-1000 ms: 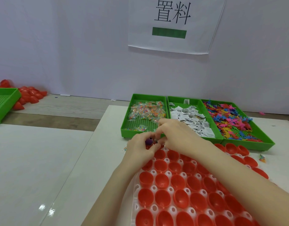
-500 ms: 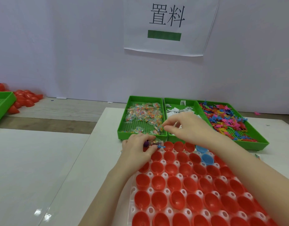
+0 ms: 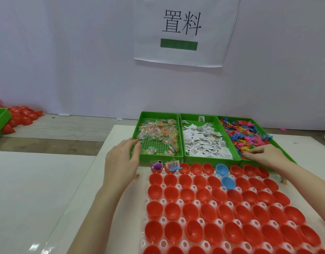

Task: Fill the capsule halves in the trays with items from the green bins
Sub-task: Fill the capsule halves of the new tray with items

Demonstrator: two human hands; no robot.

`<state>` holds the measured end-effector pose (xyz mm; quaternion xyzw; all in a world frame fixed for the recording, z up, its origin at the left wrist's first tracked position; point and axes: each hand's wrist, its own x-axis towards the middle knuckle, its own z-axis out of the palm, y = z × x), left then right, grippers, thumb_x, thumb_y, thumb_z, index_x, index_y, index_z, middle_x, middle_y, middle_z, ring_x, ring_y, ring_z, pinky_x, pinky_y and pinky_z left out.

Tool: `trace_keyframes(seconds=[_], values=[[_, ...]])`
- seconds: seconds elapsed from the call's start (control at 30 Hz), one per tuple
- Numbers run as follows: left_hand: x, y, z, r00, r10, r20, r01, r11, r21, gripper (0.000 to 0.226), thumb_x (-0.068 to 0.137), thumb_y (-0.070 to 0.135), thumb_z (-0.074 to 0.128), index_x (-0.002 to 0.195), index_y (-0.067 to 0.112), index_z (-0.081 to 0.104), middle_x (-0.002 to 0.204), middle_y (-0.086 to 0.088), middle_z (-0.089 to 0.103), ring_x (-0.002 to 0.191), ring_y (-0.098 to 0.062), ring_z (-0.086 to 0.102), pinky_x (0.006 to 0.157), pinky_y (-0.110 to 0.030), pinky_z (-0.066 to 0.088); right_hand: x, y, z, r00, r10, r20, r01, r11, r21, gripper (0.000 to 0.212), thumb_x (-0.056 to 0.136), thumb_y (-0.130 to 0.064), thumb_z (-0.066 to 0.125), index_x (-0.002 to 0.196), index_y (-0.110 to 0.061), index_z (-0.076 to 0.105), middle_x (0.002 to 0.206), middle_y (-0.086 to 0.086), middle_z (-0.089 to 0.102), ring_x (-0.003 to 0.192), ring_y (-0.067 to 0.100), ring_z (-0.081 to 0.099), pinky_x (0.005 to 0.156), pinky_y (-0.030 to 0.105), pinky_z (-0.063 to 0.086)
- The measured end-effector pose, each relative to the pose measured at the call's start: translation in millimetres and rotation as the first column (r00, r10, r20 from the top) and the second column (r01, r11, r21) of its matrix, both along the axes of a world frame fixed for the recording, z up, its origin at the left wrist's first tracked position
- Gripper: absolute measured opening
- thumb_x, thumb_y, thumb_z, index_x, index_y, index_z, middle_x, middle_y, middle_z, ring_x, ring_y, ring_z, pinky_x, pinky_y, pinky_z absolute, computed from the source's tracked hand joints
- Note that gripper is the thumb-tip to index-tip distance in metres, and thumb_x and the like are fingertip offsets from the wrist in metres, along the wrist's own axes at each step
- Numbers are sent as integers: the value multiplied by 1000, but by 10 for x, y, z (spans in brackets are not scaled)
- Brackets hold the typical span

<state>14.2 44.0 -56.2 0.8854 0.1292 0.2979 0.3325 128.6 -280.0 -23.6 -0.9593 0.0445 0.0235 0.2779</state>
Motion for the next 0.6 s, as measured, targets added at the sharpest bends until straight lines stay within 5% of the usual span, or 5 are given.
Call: trace_keyframes(seconds=[0.17,0.37,0.47,0.6], values=[[107,34,-105,943,16,-332,96,944,317,46,97,49,23,127,31,52,138,11,49,143,-8,14,113,-36,-8,39,-38,-45,992,-32,121,33,999,-9,21,74,-26,77,81,-7,72,92,12,69,84,22,54,71,31,40],[188,1,-88,920,143,-364,67,859,508,48,95,55,21,126,32,51,123,10,53,129,-15,28,101,-41,-1,85,-33,-106,967,-63,248,77,996,-48,14,79,-24,72,74,-17,61,89,6,67,88,25,58,76,35,45],[192,6,-94,934,129,-332,72,845,529,39,98,47,25,114,35,58,112,9,50,121,-15,28,95,-38,1,86,-14,-122,933,-83,350,99,995,-27,8,82,-12,63,89,-16,61,86,3,65,91,27,60,83,38,45],[196,95,-103,948,78,-307,92,860,503,33,100,34,31,121,32,57,115,7,48,117,-16,30,88,-32,8,125,24,-134,912,-122,391,132,991,2,36,83,2,49,116,-5,57,90,8,60,92,32,56,81,37,40]])
